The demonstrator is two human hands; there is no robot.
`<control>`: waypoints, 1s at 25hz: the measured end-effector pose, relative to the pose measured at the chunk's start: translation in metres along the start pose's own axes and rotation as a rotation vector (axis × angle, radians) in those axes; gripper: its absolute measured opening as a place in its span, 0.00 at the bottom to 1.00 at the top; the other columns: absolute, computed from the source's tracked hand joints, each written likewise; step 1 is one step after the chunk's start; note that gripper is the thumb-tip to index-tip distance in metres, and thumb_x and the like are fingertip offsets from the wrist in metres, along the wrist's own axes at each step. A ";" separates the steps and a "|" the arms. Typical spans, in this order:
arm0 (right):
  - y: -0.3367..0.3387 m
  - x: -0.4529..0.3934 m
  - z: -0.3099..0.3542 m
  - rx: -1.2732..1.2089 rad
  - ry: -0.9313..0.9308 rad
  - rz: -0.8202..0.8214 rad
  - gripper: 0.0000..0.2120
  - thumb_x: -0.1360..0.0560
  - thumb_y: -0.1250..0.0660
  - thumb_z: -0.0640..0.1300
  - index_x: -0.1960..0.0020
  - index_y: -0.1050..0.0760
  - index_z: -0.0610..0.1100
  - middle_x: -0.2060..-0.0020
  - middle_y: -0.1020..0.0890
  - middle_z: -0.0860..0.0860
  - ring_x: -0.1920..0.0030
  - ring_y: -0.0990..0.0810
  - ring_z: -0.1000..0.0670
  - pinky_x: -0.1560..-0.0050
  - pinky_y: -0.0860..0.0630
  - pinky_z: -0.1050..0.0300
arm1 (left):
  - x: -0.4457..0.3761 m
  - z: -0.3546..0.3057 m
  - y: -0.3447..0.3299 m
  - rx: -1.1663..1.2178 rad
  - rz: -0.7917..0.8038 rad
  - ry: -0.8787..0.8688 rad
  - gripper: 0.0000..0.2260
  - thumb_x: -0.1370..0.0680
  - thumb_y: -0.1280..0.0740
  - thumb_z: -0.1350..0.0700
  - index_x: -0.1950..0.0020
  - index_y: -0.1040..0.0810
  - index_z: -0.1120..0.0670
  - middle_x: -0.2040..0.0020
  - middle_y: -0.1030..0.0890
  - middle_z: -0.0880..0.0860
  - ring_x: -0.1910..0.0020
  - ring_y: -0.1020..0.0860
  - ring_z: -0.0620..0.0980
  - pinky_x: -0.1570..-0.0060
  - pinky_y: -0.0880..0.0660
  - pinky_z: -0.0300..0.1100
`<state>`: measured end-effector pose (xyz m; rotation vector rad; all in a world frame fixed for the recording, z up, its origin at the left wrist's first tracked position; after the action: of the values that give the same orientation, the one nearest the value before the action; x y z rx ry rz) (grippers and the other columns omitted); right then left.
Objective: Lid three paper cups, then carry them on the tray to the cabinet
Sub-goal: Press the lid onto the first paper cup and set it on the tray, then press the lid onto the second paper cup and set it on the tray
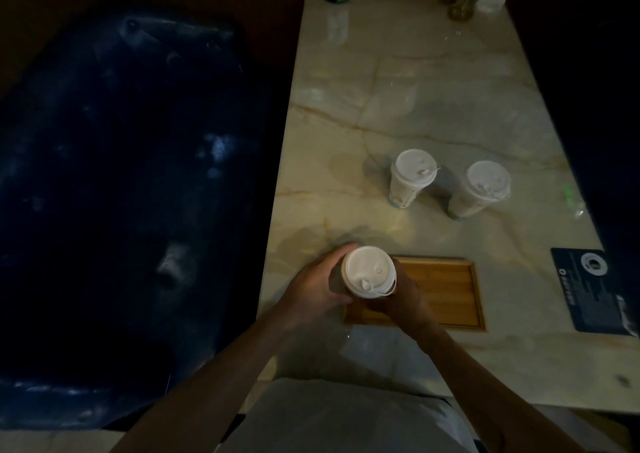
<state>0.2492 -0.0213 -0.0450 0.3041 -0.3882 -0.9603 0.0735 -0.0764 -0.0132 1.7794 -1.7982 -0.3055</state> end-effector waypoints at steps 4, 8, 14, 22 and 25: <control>0.015 0.006 -0.011 0.010 -0.051 -0.012 0.41 0.45 0.17 0.47 0.37 0.31 0.64 0.41 0.25 0.64 0.42 0.26 0.70 0.42 0.26 0.69 | 0.006 0.009 -0.002 -0.011 0.038 0.023 0.50 0.36 0.18 0.52 0.25 0.46 0.32 0.24 0.36 0.41 0.26 0.35 0.40 0.28 0.34 0.41; 0.047 0.004 -0.040 0.231 -0.184 0.096 0.40 0.38 0.19 0.39 0.29 0.31 0.44 0.33 0.24 0.44 0.34 0.25 0.46 0.38 0.31 0.62 | 0.010 0.009 0.016 -0.119 0.172 -0.046 0.48 0.33 0.20 0.45 0.24 0.49 0.38 0.24 0.46 0.37 0.25 0.46 0.33 0.27 0.44 0.31; 0.098 -0.015 -0.062 0.440 -0.329 0.214 0.27 0.28 0.27 0.50 0.30 0.29 0.51 0.35 0.21 0.50 0.38 0.22 0.49 0.44 0.28 0.62 | -0.026 -0.018 0.065 -0.281 0.157 -0.010 0.21 0.22 0.30 0.50 0.29 0.28 0.47 0.31 0.28 0.48 0.31 0.28 0.47 0.33 0.31 0.41; 0.126 -0.072 -0.067 0.432 -0.450 0.193 0.32 0.30 0.29 0.61 0.30 0.33 0.53 0.39 0.20 0.47 0.42 0.19 0.45 0.45 0.24 0.53 | -0.139 -0.094 0.040 -0.883 0.086 -0.366 0.25 0.24 0.33 0.40 0.30 0.27 0.49 0.31 0.25 0.51 0.32 0.28 0.52 0.31 0.36 0.46; 0.133 -0.096 -0.063 0.274 -0.449 0.046 0.37 0.32 0.25 0.59 0.28 0.35 0.51 0.36 0.22 0.47 0.39 0.22 0.45 0.42 0.25 0.50 | -0.169 -0.112 0.028 -0.802 -0.042 -0.354 0.26 0.26 0.31 0.41 0.31 0.27 0.49 0.32 0.26 0.50 0.34 0.27 0.51 0.35 0.31 0.47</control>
<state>0.3250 0.1359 -0.0633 0.3247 -0.9382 -0.9273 0.1007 0.1159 0.0512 1.2236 -1.5210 -1.2263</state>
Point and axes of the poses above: each hand's wrist, its own x-axis away from the middle knuckle, its own y-axis out of the back of the hand, z = x × y, the point moved 4 cm from there along -x, towards the middle knuckle
